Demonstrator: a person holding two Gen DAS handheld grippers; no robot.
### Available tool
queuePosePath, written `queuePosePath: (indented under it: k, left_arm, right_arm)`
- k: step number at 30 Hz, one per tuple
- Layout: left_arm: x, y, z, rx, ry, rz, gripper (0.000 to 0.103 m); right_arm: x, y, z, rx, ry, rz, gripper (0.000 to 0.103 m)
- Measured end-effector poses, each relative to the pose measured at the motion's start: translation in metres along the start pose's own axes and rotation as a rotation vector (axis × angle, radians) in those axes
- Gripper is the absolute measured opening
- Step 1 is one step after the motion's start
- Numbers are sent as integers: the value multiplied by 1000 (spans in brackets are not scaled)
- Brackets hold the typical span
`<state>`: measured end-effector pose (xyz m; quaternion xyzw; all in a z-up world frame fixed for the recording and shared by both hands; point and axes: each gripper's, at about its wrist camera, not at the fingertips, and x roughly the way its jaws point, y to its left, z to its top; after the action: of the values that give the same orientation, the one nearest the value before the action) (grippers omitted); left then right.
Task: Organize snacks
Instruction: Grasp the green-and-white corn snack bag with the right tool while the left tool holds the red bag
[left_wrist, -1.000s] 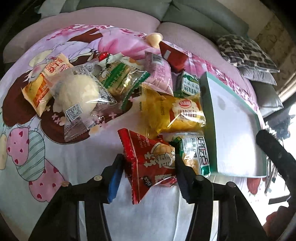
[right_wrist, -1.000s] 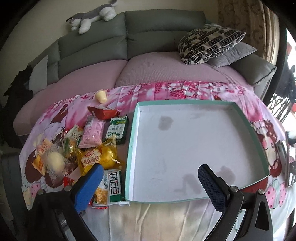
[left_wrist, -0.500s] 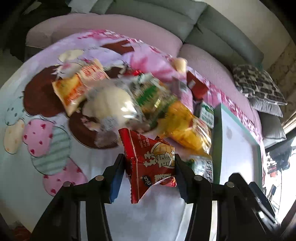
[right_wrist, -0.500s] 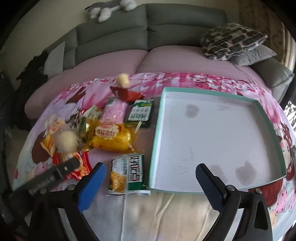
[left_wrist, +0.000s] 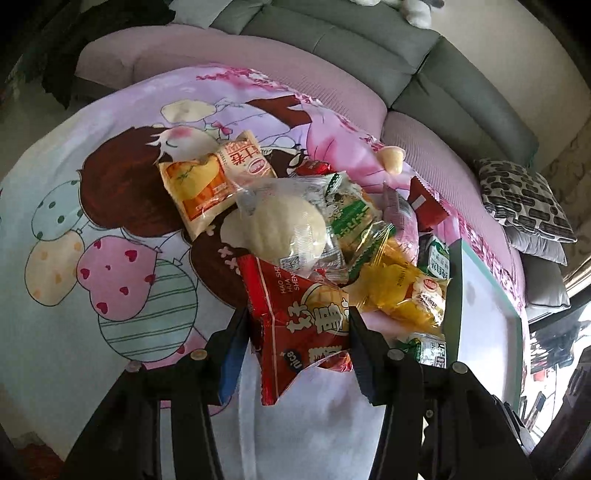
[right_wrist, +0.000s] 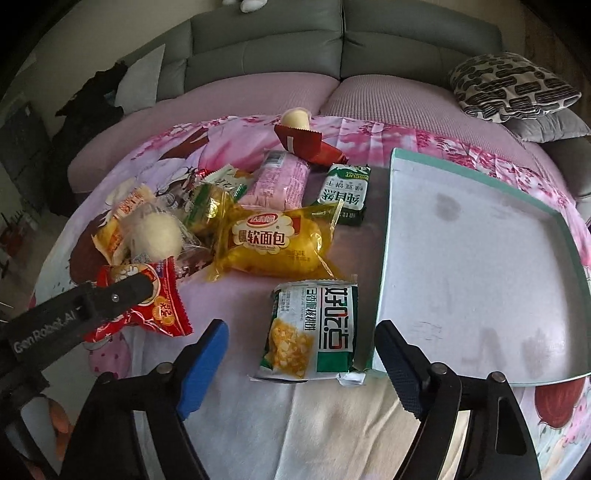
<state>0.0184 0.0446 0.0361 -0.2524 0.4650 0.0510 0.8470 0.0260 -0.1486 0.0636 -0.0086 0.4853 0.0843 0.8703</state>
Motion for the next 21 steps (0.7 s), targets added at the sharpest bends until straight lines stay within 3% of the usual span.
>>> queuePosePath:
  k: [14,21]
  left_arm:
    - [4,7,0,-27,21,-35,53]
    - [4,10,0,-32,26,-45,53]
  right_arm:
    - [0,-2,2,19,-13,-1,83]
    - [-12,12,5,-19,-70,58,83]
